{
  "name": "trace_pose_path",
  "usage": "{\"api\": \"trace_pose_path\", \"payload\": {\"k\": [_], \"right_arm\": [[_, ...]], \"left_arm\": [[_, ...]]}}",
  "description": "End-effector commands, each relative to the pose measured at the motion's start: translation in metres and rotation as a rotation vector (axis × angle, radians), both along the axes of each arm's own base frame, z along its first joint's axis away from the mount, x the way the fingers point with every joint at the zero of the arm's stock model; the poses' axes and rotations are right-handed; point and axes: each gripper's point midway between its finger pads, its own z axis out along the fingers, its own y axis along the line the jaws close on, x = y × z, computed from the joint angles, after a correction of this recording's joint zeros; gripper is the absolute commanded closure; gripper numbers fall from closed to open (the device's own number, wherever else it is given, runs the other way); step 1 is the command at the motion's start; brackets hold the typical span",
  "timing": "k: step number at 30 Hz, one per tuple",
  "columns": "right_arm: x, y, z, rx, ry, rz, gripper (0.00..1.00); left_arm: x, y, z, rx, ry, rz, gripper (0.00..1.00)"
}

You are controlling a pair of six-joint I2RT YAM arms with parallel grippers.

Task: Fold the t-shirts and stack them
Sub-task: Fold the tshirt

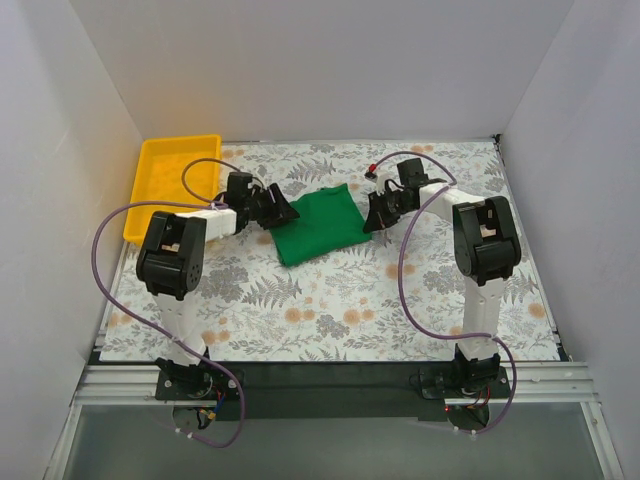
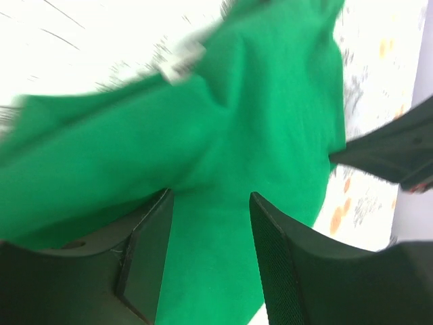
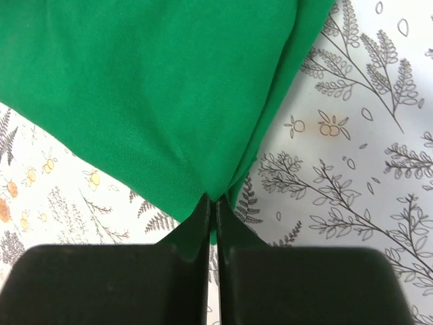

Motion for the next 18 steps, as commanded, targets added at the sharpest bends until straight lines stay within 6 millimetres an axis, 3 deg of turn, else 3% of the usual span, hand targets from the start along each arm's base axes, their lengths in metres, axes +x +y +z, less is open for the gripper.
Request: {"api": "trace_pose_path", "payload": {"k": [1,5,10,13,16,17,18], "right_arm": [[-0.002,-0.014,-0.007,-0.019,0.014,-0.014,0.99],[-0.005,-0.017,-0.012,-0.032,0.025,-0.013,0.99],[-0.007,-0.023,-0.015,-0.050,0.026,-0.016,0.99],[-0.011,-0.029,-0.012,-0.053,0.020,-0.015,0.99],[-0.011,-0.041,-0.005,-0.048,0.009,-0.029,0.99],[-0.011,-0.044,-0.003,-0.046,0.000,-0.027,0.97],[-0.013,-0.047,-0.002,-0.041,0.001,-0.027,0.93]], "left_arm": [[0.018,0.023,0.000,-0.031,-0.007,0.097,0.53],[0.032,0.033,0.005,-0.088,-0.017,0.156,0.52],[0.048,0.047,-0.002,-0.047,0.008,0.248,0.52],[0.053,0.049,0.008,-0.038,-0.039,0.243,0.52],[0.056,0.053,0.049,-0.021,-0.203,0.226,0.51],[0.057,0.055,0.087,-0.024,-0.308,0.223,0.51],[0.055,0.062,0.096,0.027,-0.368,0.219,0.51]]}}
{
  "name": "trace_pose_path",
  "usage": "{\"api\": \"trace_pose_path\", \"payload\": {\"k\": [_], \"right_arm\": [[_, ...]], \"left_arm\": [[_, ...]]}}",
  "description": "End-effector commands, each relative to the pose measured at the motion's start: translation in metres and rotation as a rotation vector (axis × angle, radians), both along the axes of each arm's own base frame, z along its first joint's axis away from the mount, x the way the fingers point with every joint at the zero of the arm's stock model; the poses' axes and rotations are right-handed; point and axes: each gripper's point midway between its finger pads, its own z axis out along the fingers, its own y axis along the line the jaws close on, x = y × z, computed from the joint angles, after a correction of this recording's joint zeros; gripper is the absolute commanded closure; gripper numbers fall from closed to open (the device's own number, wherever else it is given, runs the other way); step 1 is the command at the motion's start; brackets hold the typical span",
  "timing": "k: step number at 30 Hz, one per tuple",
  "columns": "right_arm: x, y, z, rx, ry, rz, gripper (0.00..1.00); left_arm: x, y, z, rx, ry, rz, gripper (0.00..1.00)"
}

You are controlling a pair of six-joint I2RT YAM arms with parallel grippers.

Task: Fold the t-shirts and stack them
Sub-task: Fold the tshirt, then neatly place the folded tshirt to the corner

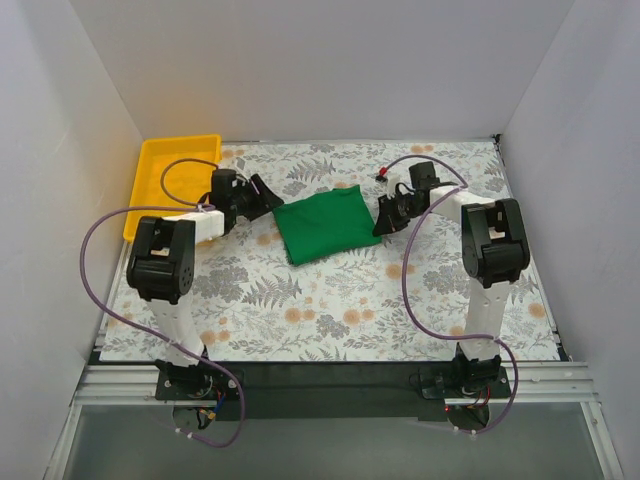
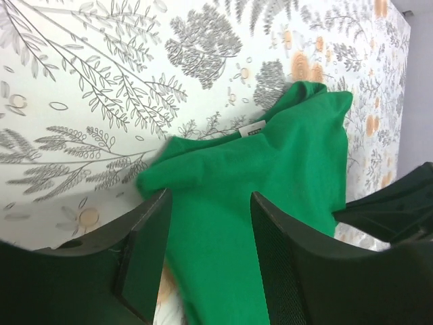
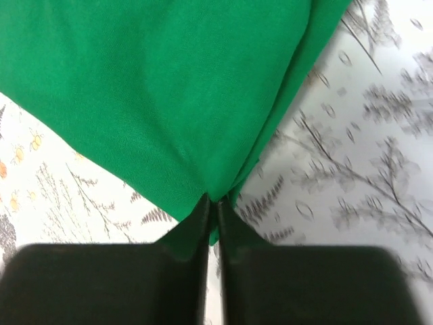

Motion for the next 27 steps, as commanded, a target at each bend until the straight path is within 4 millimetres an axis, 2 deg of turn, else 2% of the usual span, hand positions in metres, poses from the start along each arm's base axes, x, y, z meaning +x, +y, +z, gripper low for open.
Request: {"api": "trace_pose_path", "payload": {"k": [1,2,3,5,6,7,9,10,12,13,16,17,21,22,24,25,27], "right_arm": [[-0.004,-0.030,0.010,-0.028,-0.020,-0.023,0.83],[-0.003,-0.032,0.013,-0.027,-0.032,-0.021,0.79],[0.001,-0.034,0.021,-0.022,-0.057,-0.022,0.65],[0.005,-0.033,0.028,-0.010,-0.077,-0.016,0.53],[0.005,-0.031,0.029,0.005,-0.067,-0.013,0.48],[0.011,-0.025,0.037,0.035,-0.074,-0.006,0.38],[0.016,-0.020,0.039,0.063,-0.040,-0.025,0.33],[0.025,-0.017,0.038,0.076,-0.031,-0.029,0.29],[0.031,-0.012,0.029,0.093,0.015,-0.045,0.27],[0.039,-0.009,0.034,0.105,0.013,-0.050,0.27],[0.040,0.001,0.020,0.104,0.070,-0.049,0.25],[0.041,0.004,0.019,0.101,0.070,-0.043,0.26],[0.027,0.029,-0.003,0.060,0.121,-0.006,0.29],[0.028,0.028,-0.007,0.031,0.117,-0.017,0.31],[0.030,0.026,-0.010,-0.003,0.115,-0.040,0.40],[0.032,0.021,-0.012,-0.035,0.106,-0.060,0.54],[0.036,0.011,-0.006,-0.058,0.080,-0.085,0.67]], "left_arm": [[0.011,0.020,0.105,0.112,-0.349,0.031,0.51],[0.008,0.024,0.124,0.137,-0.410,0.038,0.50],[-0.004,0.035,0.160,0.193,-0.519,0.062,0.45],[-0.018,0.046,0.192,0.233,-0.606,0.096,0.38],[-0.036,0.054,0.223,0.246,-0.676,0.126,0.36],[-0.046,0.057,0.226,0.278,-0.681,0.115,0.34],[-0.065,0.062,0.237,0.302,-0.703,0.111,0.33],[-0.084,0.063,0.246,0.310,-0.733,0.093,0.33],[-0.103,0.062,0.234,0.322,-0.697,0.055,0.33],[-0.122,0.061,0.227,0.320,-0.685,0.024,0.33],[-0.148,0.057,0.213,0.309,-0.670,-0.025,0.33],[-0.162,0.056,0.204,0.302,-0.655,-0.047,0.33],[-0.186,0.055,0.199,0.283,-0.652,-0.064,0.33],[-0.190,0.055,0.201,0.277,-0.658,-0.064,0.33],[-0.198,0.054,0.206,0.261,-0.667,-0.069,0.34],[-0.200,0.053,0.207,0.249,-0.661,-0.073,0.34],[-0.207,0.049,0.209,0.230,-0.665,-0.093,0.34]]}}
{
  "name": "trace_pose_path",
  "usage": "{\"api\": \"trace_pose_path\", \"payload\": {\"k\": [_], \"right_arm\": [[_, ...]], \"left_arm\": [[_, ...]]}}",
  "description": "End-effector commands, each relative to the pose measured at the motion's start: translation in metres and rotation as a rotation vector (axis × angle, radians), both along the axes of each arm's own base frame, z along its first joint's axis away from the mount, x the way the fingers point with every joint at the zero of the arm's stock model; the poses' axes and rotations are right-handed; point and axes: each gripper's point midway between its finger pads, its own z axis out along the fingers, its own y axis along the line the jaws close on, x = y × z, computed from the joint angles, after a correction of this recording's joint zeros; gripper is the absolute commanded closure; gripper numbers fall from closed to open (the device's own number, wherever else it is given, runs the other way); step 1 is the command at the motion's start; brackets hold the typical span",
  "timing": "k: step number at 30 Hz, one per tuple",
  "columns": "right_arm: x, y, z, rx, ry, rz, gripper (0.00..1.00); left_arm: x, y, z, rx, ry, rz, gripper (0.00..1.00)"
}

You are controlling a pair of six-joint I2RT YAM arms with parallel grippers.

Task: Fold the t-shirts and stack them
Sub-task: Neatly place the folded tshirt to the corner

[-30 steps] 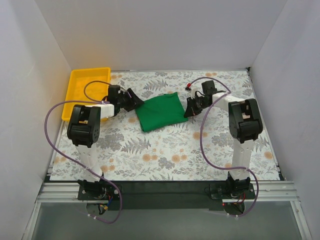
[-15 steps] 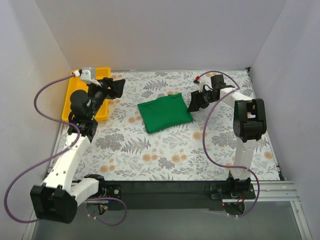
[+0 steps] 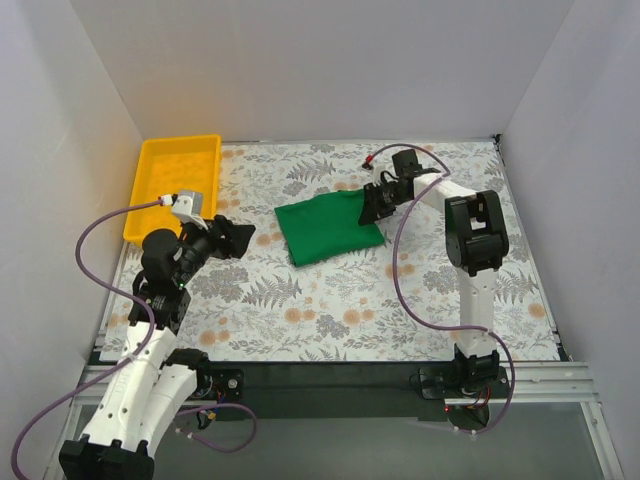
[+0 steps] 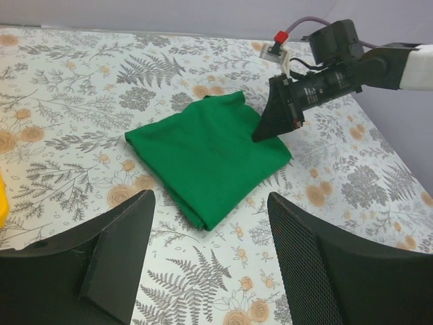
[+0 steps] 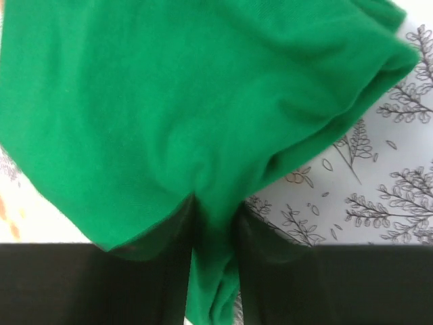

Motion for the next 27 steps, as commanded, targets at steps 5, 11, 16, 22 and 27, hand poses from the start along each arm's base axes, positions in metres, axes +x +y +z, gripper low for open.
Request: {"api": "trace_pose_path", "payload": {"k": [5,11,16,22,27], "right_arm": [[0.016,-0.087,0.002,-0.139,-0.007,-0.193,0.99],[0.026,-0.211,0.010,-0.305,-0.059,-0.318,0.99],[0.038,-0.307,0.023,-0.488,-0.126,-0.432,0.83],[0.042,-0.347,0.053,-0.663,-0.237,-0.420,0.30],[0.036,-0.354,0.092,-0.720,-0.334,-0.429,0.28]], "left_arm": [[-0.024,-0.012,0.005,-0.038,0.004,-0.091,0.34],[-0.035,-0.017,-0.002,-0.050,0.009,-0.128,0.34],[-0.040,-0.021,-0.006,-0.059,0.015,-0.154,0.33],[-0.042,-0.023,-0.005,-0.062,0.012,-0.168,0.34],[-0.039,-0.021,-0.004,-0.058,0.011,-0.153,0.34]]}}
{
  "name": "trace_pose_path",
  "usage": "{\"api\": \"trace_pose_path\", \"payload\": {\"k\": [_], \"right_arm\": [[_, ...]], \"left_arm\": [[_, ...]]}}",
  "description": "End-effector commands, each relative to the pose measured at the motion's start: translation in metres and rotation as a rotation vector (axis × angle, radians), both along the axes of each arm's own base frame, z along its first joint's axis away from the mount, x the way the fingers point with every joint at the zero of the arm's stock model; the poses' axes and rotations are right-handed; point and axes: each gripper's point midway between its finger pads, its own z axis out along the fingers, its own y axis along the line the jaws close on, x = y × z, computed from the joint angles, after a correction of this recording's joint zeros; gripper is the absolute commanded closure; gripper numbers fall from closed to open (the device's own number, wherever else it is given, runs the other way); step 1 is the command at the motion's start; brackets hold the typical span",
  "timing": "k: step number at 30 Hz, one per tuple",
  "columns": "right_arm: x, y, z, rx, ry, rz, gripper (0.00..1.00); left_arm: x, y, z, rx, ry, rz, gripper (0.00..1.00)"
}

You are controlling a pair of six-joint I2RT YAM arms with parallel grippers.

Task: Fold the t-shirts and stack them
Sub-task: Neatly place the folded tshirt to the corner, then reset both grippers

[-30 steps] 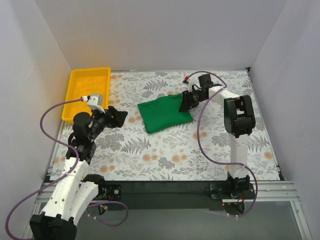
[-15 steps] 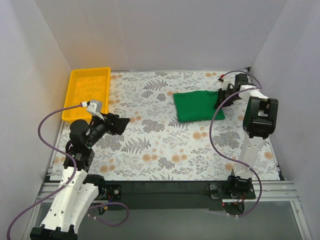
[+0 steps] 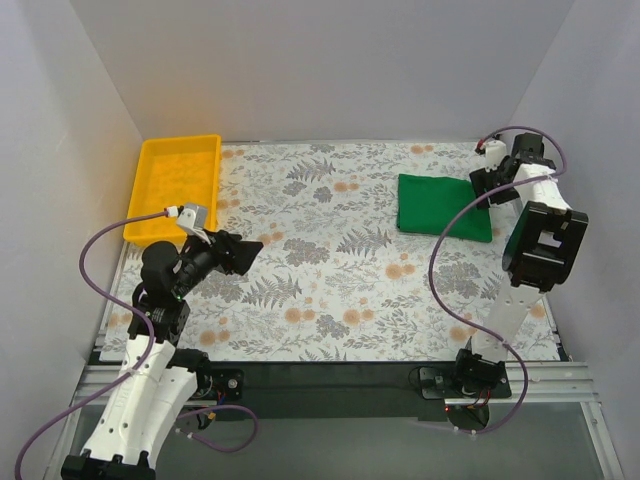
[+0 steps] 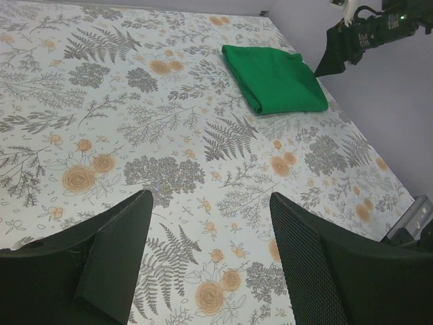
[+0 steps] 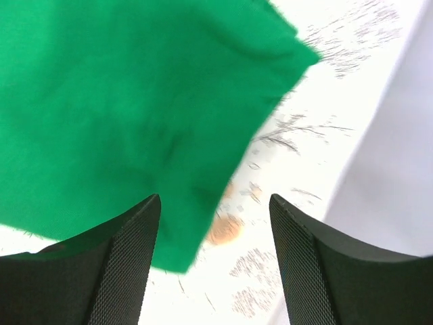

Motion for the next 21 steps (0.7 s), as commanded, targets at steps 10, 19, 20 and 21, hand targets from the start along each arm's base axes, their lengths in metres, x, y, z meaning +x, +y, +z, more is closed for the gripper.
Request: {"api": "trace_pose_path", "payload": {"k": [10,19,20,21], "right_arm": [[-0.081,0.047,0.098,0.003,-0.260,0.148,0.02],[-0.169,0.056,0.164,-0.061,-0.744,-0.106,0.02],[-0.174,0.054,0.172,-0.040,-0.798,-0.165,0.02],[-0.184,0.059,0.186,-0.011,-0.867,-0.186,0.02]], "left_arm": [[0.047,0.026,-0.050,0.022,0.299,0.198,0.17],[0.075,0.088,-0.064,0.031,0.412,0.443,0.12],[0.074,0.090,-0.065,0.047,0.405,0.446,0.13],[0.072,0.092,-0.069,0.059,0.406,0.454,0.13]]}}
